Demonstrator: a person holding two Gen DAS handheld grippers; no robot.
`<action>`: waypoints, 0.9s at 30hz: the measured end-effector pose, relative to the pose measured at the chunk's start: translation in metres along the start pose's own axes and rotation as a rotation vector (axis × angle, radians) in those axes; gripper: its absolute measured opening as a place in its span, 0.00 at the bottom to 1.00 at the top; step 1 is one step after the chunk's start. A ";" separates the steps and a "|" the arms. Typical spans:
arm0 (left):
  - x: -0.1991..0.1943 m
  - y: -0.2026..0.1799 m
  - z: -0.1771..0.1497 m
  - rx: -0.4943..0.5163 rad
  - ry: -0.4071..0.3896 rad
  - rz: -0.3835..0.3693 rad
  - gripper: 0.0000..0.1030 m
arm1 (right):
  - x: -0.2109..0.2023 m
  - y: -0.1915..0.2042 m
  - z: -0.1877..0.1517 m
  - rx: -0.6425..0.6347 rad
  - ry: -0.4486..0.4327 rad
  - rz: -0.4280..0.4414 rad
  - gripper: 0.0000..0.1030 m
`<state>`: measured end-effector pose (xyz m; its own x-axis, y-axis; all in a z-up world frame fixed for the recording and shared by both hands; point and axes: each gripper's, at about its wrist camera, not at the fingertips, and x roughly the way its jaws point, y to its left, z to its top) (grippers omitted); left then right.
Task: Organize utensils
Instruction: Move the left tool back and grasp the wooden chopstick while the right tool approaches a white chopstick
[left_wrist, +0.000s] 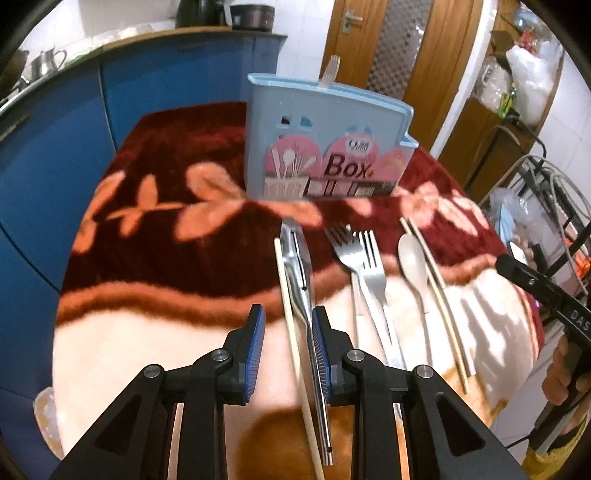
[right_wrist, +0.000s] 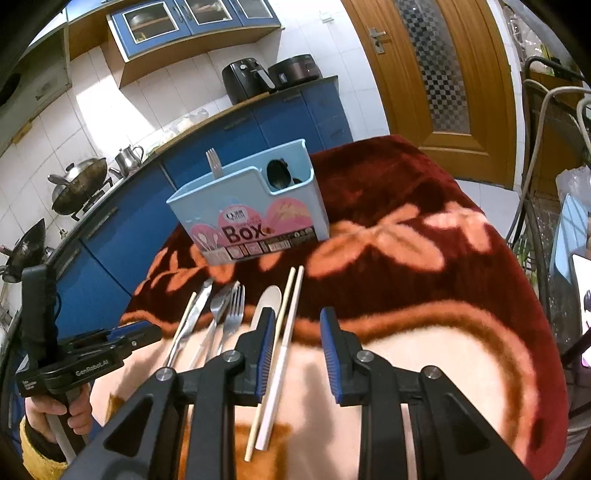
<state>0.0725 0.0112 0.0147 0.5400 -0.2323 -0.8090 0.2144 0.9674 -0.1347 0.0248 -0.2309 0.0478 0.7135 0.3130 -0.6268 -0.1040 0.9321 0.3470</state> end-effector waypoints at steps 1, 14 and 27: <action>0.003 0.000 0.000 -0.003 0.010 0.004 0.26 | 0.000 -0.001 -0.002 0.003 0.003 0.000 0.27; 0.020 0.012 0.001 -0.039 0.095 -0.014 0.26 | 0.003 -0.009 -0.008 0.008 0.032 -0.001 0.28; 0.026 0.008 0.005 0.007 0.167 -0.006 0.26 | 0.015 -0.006 -0.006 -0.022 0.107 -0.027 0.28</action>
<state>0.0924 0.0121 -0.0040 0.3960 -0.2178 -0.8921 0.2234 0.9651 -0.1364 0.0321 -0.2309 0.0321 0.6381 0.3040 -0.7074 -0.1019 0.9440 0.3138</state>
